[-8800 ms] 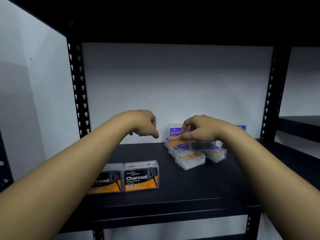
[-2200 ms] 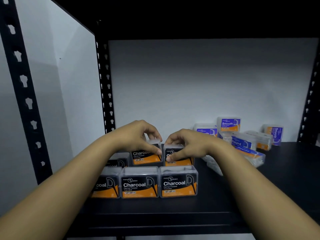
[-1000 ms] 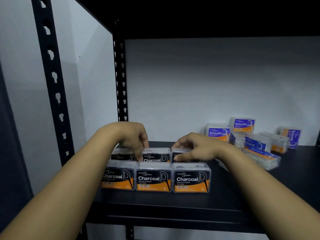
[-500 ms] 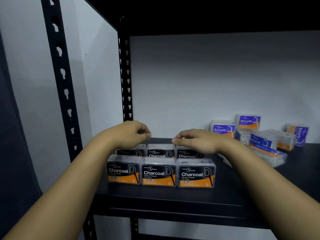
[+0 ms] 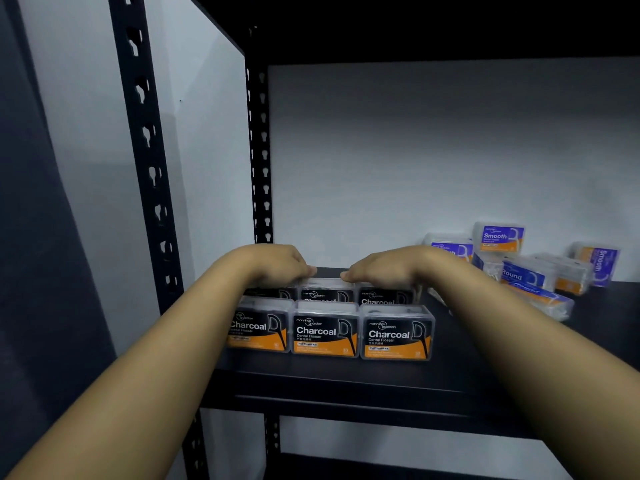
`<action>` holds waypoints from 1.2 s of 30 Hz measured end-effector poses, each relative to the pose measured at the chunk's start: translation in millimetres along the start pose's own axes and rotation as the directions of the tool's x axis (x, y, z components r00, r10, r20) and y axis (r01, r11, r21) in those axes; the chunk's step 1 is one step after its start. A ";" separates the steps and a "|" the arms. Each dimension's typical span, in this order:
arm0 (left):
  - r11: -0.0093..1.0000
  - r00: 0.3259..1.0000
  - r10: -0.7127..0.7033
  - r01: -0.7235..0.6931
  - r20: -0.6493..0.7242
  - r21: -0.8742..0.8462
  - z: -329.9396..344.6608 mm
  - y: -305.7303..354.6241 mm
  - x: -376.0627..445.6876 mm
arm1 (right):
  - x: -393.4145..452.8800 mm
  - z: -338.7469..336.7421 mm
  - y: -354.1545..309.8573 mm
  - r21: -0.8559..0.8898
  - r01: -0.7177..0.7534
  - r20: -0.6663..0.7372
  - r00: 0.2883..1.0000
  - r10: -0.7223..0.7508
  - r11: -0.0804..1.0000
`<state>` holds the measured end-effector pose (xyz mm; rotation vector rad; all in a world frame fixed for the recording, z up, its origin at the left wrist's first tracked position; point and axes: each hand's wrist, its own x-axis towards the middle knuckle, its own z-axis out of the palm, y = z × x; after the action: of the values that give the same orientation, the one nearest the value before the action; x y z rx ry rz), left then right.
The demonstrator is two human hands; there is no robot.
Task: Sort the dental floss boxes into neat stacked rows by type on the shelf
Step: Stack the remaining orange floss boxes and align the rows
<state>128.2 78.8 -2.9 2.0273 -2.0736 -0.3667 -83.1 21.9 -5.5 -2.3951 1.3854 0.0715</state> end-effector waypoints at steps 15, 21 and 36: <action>0.998 0.994 0.062 -0.063 0.093 0.011 -0.9 -4.3 -6.8 | -43.4 3.0 -26.5 -0.019 -0.111 0.033 0.993 0.111 0.994; 0.995 0.988 0.099 -0.098 0.120 -0.009 -1.4 -4.1 -12.3 | -51.2 5.7 -24.0 -0.019 -0.133 0.021 0.991 0.133 0.991; 0.981 0.963 0.195 -0.191 -0.184 0.040 26.1 -15.1 -46.9 | -71.1 51.2 -23.1 -0.037 0.030 -0.334 0.942 -0.040 0.999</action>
<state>135.2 126.1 -31.6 1.7730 -2.1402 -0.1145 -93.1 108.4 -30.3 -2.5428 1.4913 -0.3424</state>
